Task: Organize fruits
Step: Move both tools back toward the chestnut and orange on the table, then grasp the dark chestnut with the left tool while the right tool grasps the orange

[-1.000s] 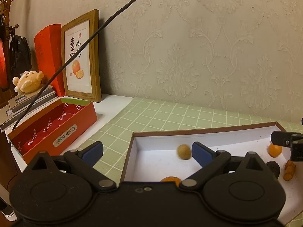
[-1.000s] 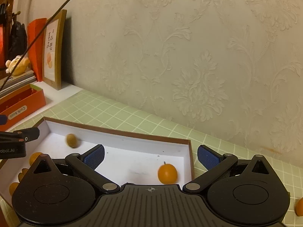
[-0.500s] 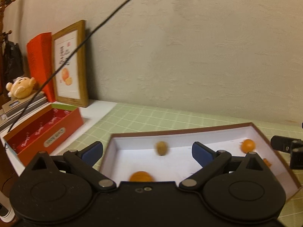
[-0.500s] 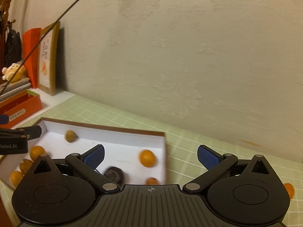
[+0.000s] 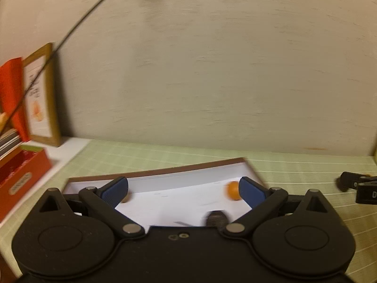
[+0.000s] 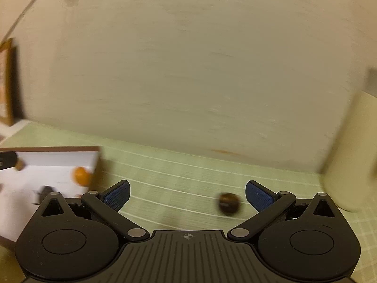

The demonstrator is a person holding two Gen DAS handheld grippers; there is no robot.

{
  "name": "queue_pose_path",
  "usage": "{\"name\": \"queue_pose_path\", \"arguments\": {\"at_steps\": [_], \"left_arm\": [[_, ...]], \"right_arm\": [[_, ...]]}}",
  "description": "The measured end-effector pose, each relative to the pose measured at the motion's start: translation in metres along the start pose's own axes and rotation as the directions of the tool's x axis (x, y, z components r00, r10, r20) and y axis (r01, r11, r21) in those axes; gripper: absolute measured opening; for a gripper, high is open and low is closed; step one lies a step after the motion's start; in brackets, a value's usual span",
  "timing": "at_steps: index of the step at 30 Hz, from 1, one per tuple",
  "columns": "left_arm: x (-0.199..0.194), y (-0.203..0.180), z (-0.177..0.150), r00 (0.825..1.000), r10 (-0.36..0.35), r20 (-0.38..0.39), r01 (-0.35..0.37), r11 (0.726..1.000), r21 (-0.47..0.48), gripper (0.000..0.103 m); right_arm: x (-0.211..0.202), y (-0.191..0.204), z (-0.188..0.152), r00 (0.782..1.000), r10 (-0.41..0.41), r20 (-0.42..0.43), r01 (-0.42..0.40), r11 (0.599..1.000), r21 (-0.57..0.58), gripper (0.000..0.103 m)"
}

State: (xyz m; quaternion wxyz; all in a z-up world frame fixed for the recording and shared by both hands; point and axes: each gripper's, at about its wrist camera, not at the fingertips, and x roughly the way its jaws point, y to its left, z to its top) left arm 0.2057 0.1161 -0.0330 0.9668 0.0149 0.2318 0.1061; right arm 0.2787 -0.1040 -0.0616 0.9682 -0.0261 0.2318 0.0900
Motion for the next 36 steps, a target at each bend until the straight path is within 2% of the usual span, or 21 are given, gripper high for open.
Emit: {"name": "queue_pose_path", "arguments": {"at_steps": [8, 14, 17, 19, 21, 23, 25, 26, 27, 30, 31, 32, 34, 36], "left_arm": [[0.012, -0.062, 0.003, 0.996, -0.089, 0.001, 0.089, 0.995, 0.039, 0.094], [0.024, -0.092, 0.001, 0.991, -0.131, -0.015, 0.132, 0.989, 0.063, 0.094], [0.028, -0.109, -0.001, 0.987, -0.161, -0.026, 0.162, 0.984, 0.073, 0.094], [0.030, -0.122, -0.002, 0.982, -0.185, -0.030, 0.187, 0.979, 0.083, 0.092], [0.035, -0.136, -0.003, 0.975, -0.219, -0.041, 0.222, 0.970, 0.094, 0.079], [0.039, -0.153, -0.005, 0.966, -0.253, -0.057, 0.259, 0.959, 0.120, 0.070], [0.043, -0.166, -0.007, 0.961, -0.271, -0.058, 0.277, 0.948, 0.158, 0.064], [0.044, -0.172, -0.009, 0.959, -0.277, -0.064, 0.284, 0.944, 0.168, 0.060], [0.047, -0.175, -0.010, 0.954, -0.289, -0.075, 0.298, 0.940, 0.166, 0.054], [0.055, -0.185, -0.016, 0.946, -0.308, -0.102, 0.321, 0.932, 0.168, 0.047], [0.058, -0.187, -0.018, 0.942, -0.315, -0.114, 0.331, 0.928, 0.169, 0.045], [0.061, -0.190, -0.021, 0.937, -0.328, -0.123, 0.345, 0.924, 0.166, 0.040], [0.064, -0.194, -0.023, 0.928, -0.347, -0.135, 0.366, 0.917, 0.158, 0.037], [0.068, -0.199, -0.023, 0.927, -0.350, -0.135, 0.368, 0.916, 0.157, 0.035]], "right_arm": [[0.007, -0.063, -0.019, 0.991, -0.123, -0.050, 0.126, 0.991, 0.054, 0.103], [0.022, -0.088, -0.028, 0.982, -0.166, -0.086, 0.172, 0.983, 0.068, 0.103], [0.031, -0.098, -0.030, 0.981, -0.163, -0.103, 0.170, 0.983, 0.066, 0.103], [0.035, -0.102, -0.031, 0.982, -0.158, -0.102, 0.165, 0.984, 0.062, 0.103], [0.037, -0.107, -0.031, 0.984, -0.150, -0.098, 0.156, 0.986, 0.062, 0.103], [0.039, -0.110, -0.032, 0.985, -0.143, -0.100, 0.149, 0.987, 0.061, 0.102], [0.038, -0.114, -0.033, 0.988, -0.114, -0.108, 0.123, 0.989, 0.079, 0.090], [0.039, -0.113, -0.033, 0.988, -0.105, -0.114, 0.114, 0.990, 0.079, 0.088], [0.040, -0.113, -0.033, 0.988, -0.103, -0.117, 0.112, 0.991, 0.074, 0.082], [0.042, -0.116, -0.033, 0.987, -0.089, -0.134, 0.100, 0.992, 0.073, 0.061], [0.043, -0.117, -0.033, 0.987, -0.085, -0.139, 0.096, 0.993, 0.074, 0.057], [0.043, -0.118, -0.034, 0.986, -0.082, -0.142, 0.093, 0.993, 0.069, 0.056], [0.044, -0.119, -0.036, 0.987, -0.074, -0.144, 0.084, 0.994, 0.063, 0.055], [0.046, -0.121, -0.036, 0.988, -0.070, -0.140, 0.080, 0.995, 0.066, 0.055]]}}
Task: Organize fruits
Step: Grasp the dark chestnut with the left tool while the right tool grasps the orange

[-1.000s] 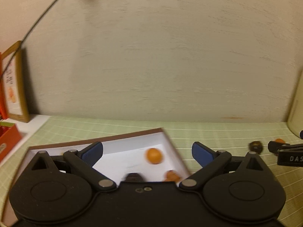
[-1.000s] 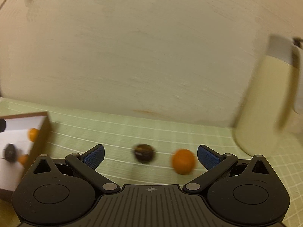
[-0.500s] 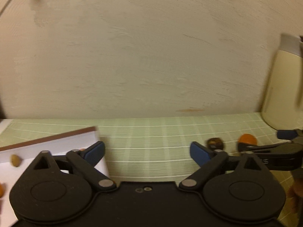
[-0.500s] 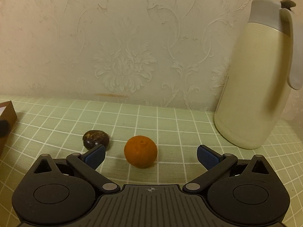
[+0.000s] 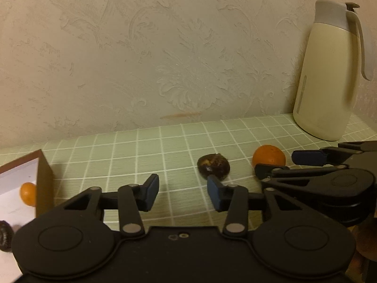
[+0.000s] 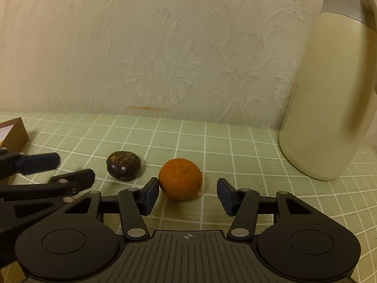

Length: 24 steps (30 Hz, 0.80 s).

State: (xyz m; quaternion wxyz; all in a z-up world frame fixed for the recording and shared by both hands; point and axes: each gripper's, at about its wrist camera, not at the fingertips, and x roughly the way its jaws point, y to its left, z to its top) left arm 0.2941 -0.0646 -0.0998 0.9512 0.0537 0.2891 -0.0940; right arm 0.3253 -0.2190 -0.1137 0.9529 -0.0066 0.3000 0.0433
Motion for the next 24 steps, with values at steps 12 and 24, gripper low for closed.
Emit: {"name": "queue_pose_path", "arguments": {"at_steps": [12, 24], "left_arm": [[0.020, -0.008, 0.003, 0.999, -0.035, -0.004, 0.035, 0.999, -0.011, 0.034], [0.038, -0.019, 0.008, 0.999, -0.049, -0.013, 0.049, 0.999, -0.007, 0.034]], "right_arm": [[0.011, -0.007, 0.005, 1.000, 0.004, 0.006, -0.004, 1.000, 0.012, 0.045], [0.014, -0.025, 0.004, 1.000, -0.006, 0.000, 0.006, 0.999, 0.042, 0.042]]}}
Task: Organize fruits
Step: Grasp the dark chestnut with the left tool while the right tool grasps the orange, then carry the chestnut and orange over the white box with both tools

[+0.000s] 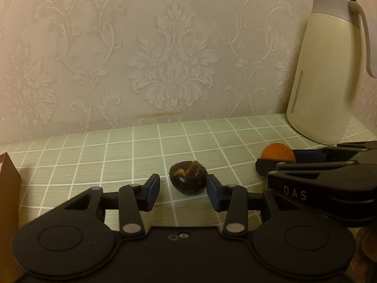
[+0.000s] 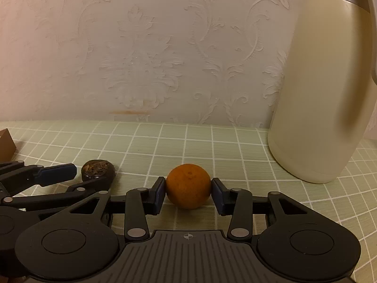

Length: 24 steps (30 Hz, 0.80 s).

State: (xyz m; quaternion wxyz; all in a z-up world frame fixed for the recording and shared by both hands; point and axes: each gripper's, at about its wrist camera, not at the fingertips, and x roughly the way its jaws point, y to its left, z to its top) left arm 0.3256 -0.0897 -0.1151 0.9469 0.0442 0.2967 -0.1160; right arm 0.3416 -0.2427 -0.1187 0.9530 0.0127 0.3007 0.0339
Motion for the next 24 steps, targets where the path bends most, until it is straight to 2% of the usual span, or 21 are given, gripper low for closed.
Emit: {"name": "queue_pose_path", "arguments": {"at_steps": [12, 18, 24], "left_arm": [[0.009, -0.003, -0.001, 1.000, 0.002, -0.010, -0.002, 1.000, -0.011, 0.028], [-0.009, -0.007, -0.010, 1.000, -0.005, -0.027, 0.005, 1.000, -0.010, 0.028], [-0.044, -0.007, -0.019, 1.000, 0.006, -0.024, -0.006, 1.000, -0.004, 0.028]], "right_arm": [[-0.002, -0.002, -0.001, 1.000, 0.017, -0.003, -0.017, 1.000, 0.016, 0.041], [-0.011, -0.002, -0.002, 1.000, 0.019, -0.022, -0.019, 1.000, 0.017, 0.041], [-0.039, 0.005, -0.012, 0.999, 0.027, -0.028, -0.027, 1.000, -0.008, 0.041]]}}
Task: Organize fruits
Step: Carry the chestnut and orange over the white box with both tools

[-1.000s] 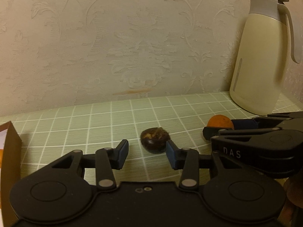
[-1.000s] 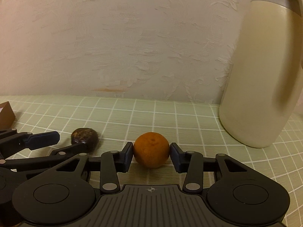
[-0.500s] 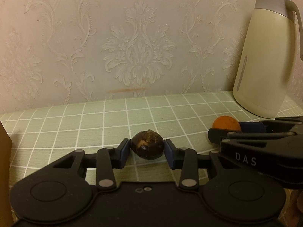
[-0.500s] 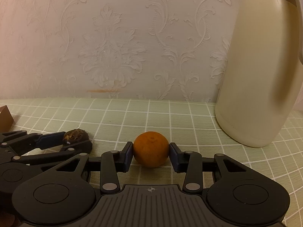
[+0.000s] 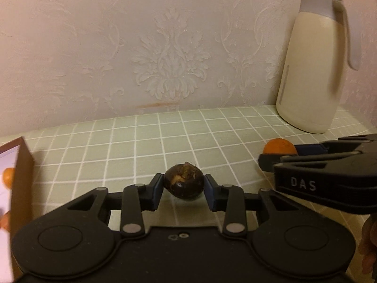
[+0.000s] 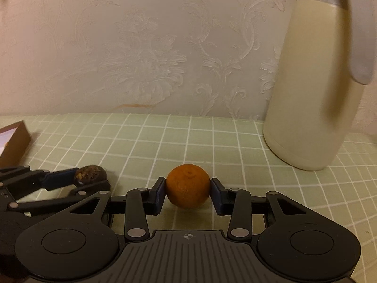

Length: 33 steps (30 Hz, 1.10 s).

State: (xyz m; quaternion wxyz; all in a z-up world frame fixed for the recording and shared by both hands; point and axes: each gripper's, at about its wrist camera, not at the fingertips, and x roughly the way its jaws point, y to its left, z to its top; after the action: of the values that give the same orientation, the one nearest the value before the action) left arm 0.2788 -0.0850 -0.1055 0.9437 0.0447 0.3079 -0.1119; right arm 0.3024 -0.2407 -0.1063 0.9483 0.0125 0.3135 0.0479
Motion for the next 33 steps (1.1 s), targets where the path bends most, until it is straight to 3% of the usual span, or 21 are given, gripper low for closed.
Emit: {"name": "queue_pose_path", "arguments": {"at_steps": [9, 20, 33], "left_arm": [[-0.069, 0.005, -0.021, 1.000, 0.019, 0.021, -0.020, 1.000, 0.010, 0.028], [-0.172, 0.034, -0.054, 0.993, 0.099, 0.059, -0.098, 0.995, -0.004, 0.028], [-0.260, 0.086, -0.071, 0.969, 0.223, 0.103, -0.210, 0.970, -0.122, 0.028]], "right_arm": [[-0.055, 0.017, -0.023, 1.000, 0.025, 0.005, -0.025, 0.999, -0.030, 0.041], [-0.127, 0.077, -0.038, 0.991, 0.127, 0.033, -0.124, 0.989, -0.082, 0.041], [-0.192, 0.151, -0.059, 0.961, 0.275, 0.024, -0.266, 0.947, -0.181, 0.041]]}}
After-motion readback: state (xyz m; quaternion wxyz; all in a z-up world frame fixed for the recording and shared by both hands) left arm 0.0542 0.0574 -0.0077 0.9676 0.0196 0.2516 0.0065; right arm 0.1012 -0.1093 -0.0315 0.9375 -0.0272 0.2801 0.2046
